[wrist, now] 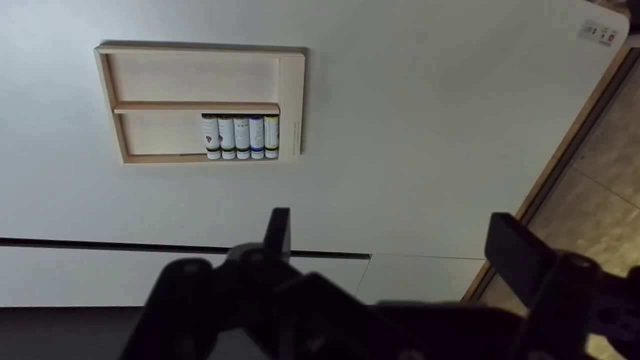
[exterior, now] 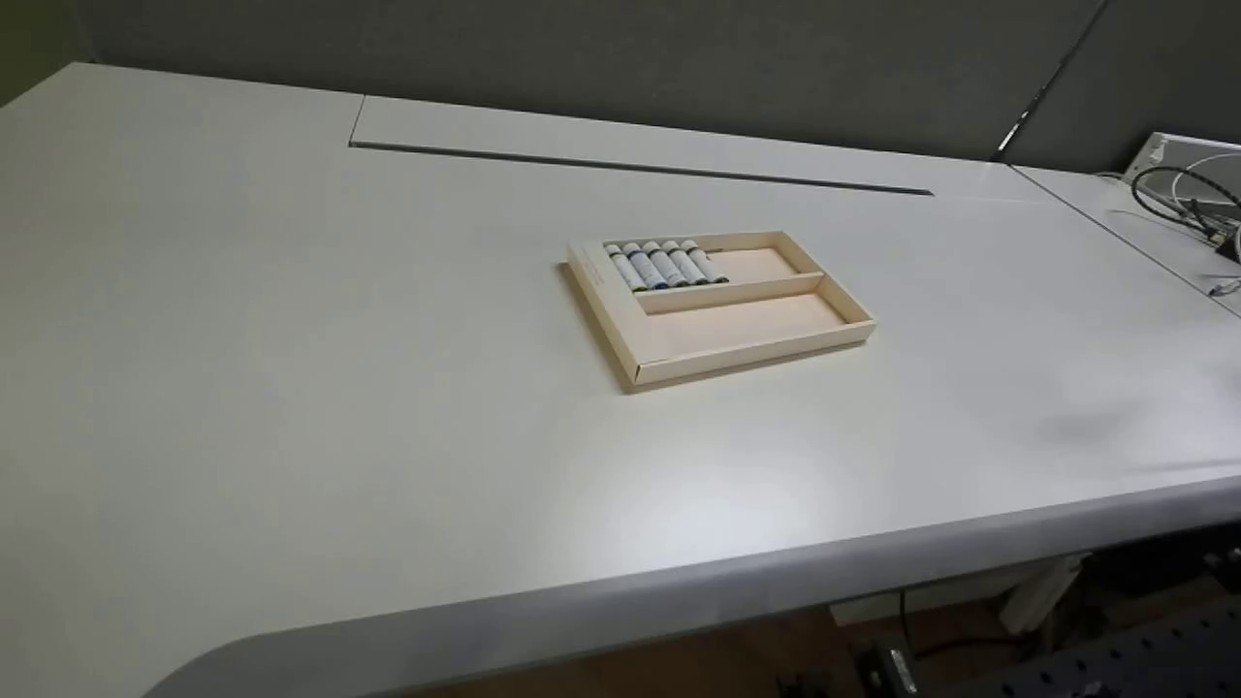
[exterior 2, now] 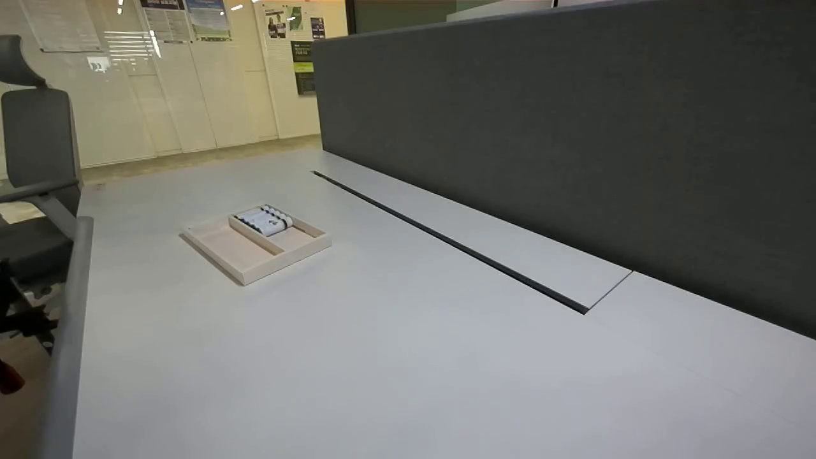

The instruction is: Take the object from the box and put it on the table

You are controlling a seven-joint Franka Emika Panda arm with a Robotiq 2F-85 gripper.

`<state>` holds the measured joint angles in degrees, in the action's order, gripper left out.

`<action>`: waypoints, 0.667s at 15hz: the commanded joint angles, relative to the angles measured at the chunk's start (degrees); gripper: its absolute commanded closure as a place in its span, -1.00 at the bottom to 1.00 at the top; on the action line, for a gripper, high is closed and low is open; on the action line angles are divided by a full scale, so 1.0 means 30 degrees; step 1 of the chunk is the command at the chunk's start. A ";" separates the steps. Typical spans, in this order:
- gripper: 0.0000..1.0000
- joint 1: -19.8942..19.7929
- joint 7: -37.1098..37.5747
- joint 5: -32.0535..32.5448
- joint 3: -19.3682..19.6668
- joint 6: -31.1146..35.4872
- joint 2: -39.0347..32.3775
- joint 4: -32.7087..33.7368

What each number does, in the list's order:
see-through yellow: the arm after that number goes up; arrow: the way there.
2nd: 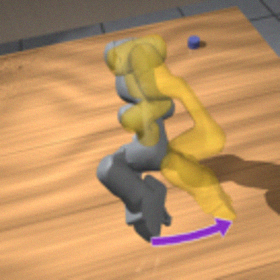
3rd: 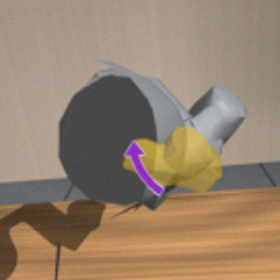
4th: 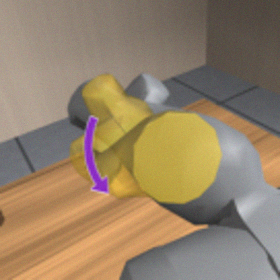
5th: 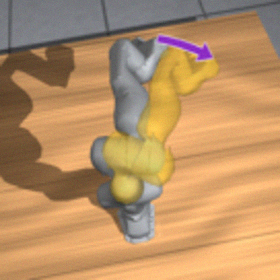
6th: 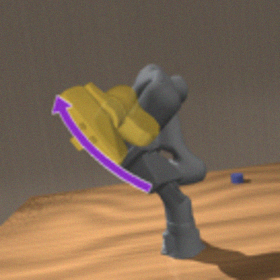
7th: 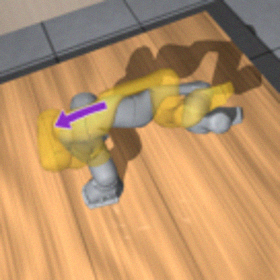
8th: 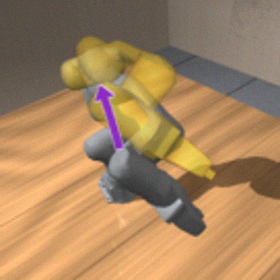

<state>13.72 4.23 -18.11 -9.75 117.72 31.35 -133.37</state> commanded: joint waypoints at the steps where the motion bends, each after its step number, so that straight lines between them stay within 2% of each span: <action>1: -1.00 -0.0068 -0.0017 -0.0027 -0.0054 -0.0045 -0.0007 0.0041; 4: -1.00 -0.0068 -0.0017 -0.0027 -0.0054 -0.0044 -0.0007 0.0041; 10: -1.00 -0.0100 -0.2509 0.0877 0.0125 0.4636 -0.2099 0.0646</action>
<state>13.27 0.09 -16.65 -9.86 126.47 28.93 -133.36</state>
